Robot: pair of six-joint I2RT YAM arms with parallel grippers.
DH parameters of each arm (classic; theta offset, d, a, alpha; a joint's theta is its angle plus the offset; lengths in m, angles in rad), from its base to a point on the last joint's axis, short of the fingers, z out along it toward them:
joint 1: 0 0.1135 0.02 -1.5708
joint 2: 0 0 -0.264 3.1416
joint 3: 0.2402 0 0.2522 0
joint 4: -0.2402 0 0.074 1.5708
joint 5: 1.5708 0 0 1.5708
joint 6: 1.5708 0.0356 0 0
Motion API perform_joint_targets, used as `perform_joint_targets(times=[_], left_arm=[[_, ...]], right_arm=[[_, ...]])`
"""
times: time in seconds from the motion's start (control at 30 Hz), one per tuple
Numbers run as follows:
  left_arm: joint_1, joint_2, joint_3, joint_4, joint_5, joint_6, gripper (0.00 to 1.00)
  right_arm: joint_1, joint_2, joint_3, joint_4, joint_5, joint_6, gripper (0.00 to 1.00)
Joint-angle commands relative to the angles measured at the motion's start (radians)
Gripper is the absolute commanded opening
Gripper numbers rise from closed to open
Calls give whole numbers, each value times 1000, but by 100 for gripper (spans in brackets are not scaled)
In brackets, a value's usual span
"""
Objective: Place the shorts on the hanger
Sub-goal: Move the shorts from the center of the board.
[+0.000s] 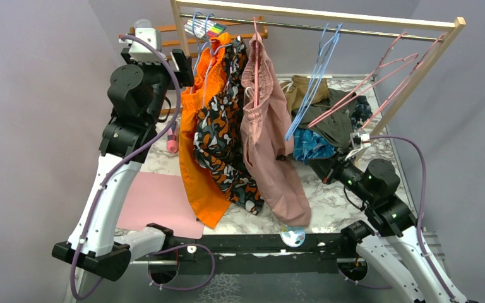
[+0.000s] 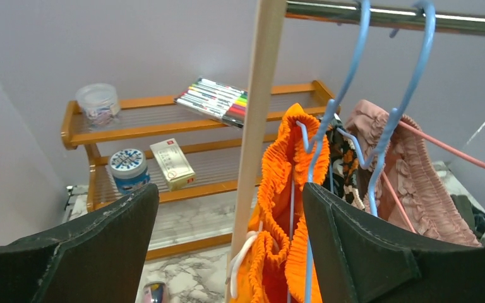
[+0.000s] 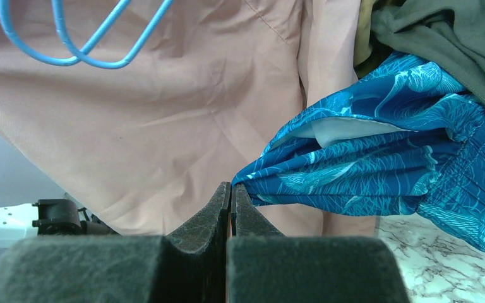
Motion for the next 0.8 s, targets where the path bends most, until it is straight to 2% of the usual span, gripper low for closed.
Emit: perform_joint_targets(times=[0.0,0.27,0.5,0.77], left_arm=[[15,17,55,57,86,45,84],[54,88,76,97,75,56,78],[106,125,44,187,186,8,77],[150,142,-4,287,301,-35,66]], right_arm=[[16,-3,26,60,-2,-17,1],[29,-7,40,27,0,-57,1],[52,9,83,3,-66,-107,1],[59,4,94,-25,-100,-133,1]])
